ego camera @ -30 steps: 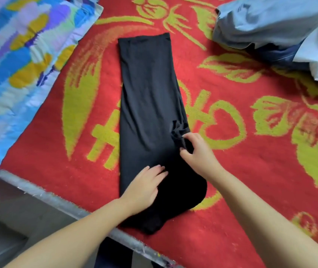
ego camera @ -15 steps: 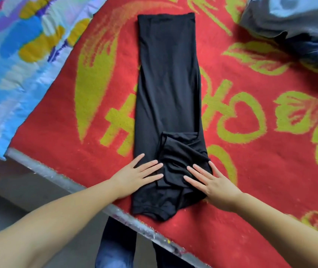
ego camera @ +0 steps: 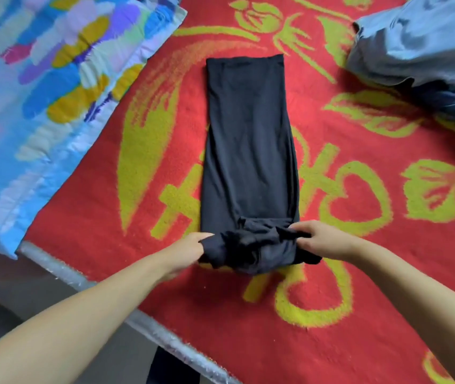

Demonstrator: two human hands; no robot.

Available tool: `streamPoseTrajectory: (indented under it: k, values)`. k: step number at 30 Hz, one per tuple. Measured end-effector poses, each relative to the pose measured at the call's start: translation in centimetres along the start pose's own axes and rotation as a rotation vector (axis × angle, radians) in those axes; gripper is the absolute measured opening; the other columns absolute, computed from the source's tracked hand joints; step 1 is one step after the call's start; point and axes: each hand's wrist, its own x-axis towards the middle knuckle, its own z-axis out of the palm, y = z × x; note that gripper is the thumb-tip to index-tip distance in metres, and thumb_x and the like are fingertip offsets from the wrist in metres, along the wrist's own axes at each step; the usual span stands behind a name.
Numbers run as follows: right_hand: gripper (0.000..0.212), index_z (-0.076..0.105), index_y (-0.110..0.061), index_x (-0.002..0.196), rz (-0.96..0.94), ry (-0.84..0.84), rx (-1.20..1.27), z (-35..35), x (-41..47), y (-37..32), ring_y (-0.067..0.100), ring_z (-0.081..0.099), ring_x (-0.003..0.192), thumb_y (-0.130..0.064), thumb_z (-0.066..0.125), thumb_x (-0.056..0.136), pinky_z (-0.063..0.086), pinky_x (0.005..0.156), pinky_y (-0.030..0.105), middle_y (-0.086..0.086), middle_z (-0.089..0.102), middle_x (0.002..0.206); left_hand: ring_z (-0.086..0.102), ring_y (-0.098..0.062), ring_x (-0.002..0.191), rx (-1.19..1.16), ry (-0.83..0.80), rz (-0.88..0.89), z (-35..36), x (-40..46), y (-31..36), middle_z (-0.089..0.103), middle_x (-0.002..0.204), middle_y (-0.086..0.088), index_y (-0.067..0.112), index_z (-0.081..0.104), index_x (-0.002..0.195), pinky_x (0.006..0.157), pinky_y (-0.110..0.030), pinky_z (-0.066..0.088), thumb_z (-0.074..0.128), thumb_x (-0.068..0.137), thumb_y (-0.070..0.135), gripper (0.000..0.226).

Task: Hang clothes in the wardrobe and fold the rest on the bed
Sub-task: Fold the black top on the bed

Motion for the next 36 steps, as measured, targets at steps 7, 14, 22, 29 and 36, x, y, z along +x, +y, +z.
streamPoseTrajectory:
  k: [7,14,22,29,36]
  values:
    - [0.033,0.053,-0.011,0.129,0.191,0.758,0.213,-3.7,5.4,-0.8,0.026,0.053,0.111,-0.022,0.043,0.1,0.038,0.087,0.032,0.012,0.059,0.124,0.055,-0.014,0.112,-0.159,0.486,0.059,-2.7,5.3,3.9,0.059,0.13,-0.001,0.022,0.052,0.125,0.09,-0.029,0.041,0.047,0.1,0.024,0.026]
    - [0.085,0.045,-0.017,0.143,-0.383,0.543,-0.8,6.2,2.2,0.1,0.037,0.034,0.138,-0.014,0.069,0.062,0.031,0.105,0.065,0.015,0.037,0.15,0.017,-0.033,0.145,1.352,0.428,0.581,3.1,1.7,-1.2,0.018,0.156,-0.02,0.006,0.02,0.151,0.113,-0.056,0.023,0.059,0.076,0.038,0.09]
    - [0.096,-0.029,-0.035,0.144,0.014,0.27,-0.914,4.5,6.3,-0.4,0.039,-0.022,0.143,-0.012,0.048,0.092,-0.01,0.106,0.07,-0.004,-0.029,0.156,-0.02,-0.024,0.145,1.498,0.329,0.205,2.4,6.1,-1.6,-0.023,0.157,-0.012,0.024,-0.035,0.14,0.115,-0.053,-0.002,0.044,0.09,0.009,0.095]
    - [0.088,-0.001,-0.039,0.152,0.007,-0.244,-0.709,2.2,1.7,-3.2,0.034,0.005,0.147,0.006,0.036,0.086,0.015,0.113,0.059,-0.005,0.0,0.162,-0.002,-0.023,0.148,1.252,-0.295,-0.005,1.4,1.5,3.6,-0.004,0.161,-0.009,0.024,0.0,0.153,0.119,-0.039,0.008,0.03,0.085,-0.011,0.082]
    - [0.044,0.057,-0.019,0.125,-0.135,0.068,-0.437,-6.5,2.7,-5.7,0.023,0.057,0.109,-0.011,0.052,0.082,0.041,0.084,0.024,0.003,0.063,0.121,0.04,-0.013,0.057,1.049,-0.255,0.065,-4.6,3.2,13.2,0.045,0.063,-0.001,0.012,0.044,0.07,0.049,-0.026,0.029,0.042,0.075,-0.007,0.02]
